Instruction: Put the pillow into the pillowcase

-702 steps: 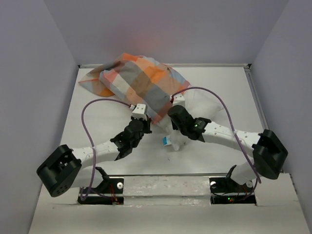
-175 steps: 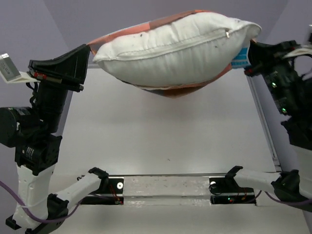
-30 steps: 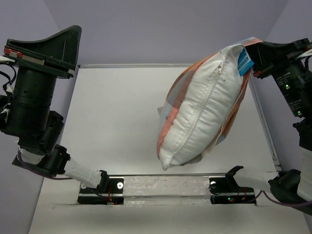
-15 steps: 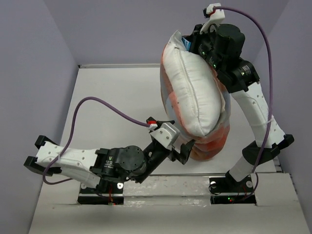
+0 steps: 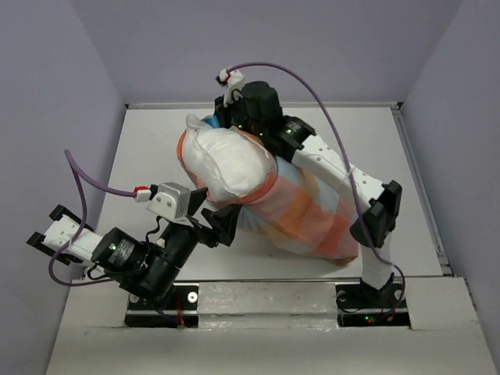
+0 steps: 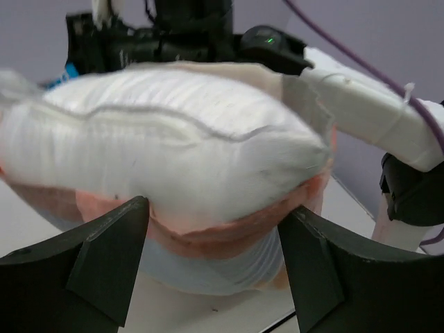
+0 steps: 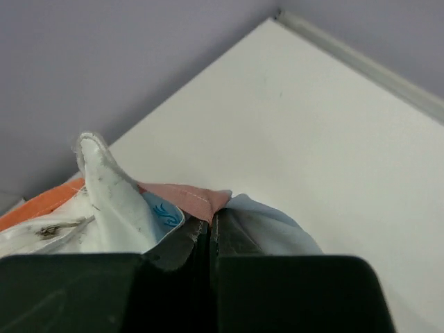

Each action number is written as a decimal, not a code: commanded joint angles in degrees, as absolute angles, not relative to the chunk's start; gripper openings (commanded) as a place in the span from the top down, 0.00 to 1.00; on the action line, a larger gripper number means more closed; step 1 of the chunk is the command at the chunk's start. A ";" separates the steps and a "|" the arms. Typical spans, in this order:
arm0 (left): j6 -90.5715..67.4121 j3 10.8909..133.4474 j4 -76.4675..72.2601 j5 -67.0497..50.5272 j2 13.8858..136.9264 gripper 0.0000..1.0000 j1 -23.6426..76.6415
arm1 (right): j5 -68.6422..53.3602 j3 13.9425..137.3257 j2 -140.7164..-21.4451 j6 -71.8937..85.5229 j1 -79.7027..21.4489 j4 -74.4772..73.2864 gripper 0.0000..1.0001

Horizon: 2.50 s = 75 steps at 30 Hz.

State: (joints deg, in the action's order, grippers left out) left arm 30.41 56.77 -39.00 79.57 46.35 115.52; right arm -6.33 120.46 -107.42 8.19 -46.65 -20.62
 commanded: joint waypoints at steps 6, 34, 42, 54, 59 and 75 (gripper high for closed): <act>70.10 73.82 -74.18 81.59 60.11 0.18 115.49 | -8.37 127.71 -118.04 9.67 -49.13 -27.33 1.00; -18.10 52.31 -7.55 17.87 64.49 0.01 37.81 | 8.46 49.66 -45.79 34.98 -42.36 -39.70 0.78; -21.18 41.77 -14.32 15.38 68.38 0.21 32.08 | 14.48 42.98 -52.37 36.47 -41.84 -34.65 0.17; -30.93 19.78 -17.58 6.42 42.73 1.00 34.09 | -26.10 86.43 -106.80 23.91 -23.11 -10.52 0.38; -35.41 16.97 -17.84 10.19 35.00 1.00 46.89 | -24.62 121.03 -121.01 17.85 -30.57 -26.77 0.22; -24.37 45.33 -12.32 9.22 44.98 0.23 63.27 | -0.28 65.00 -68.94 23.72 -30.59 -15.83 0.60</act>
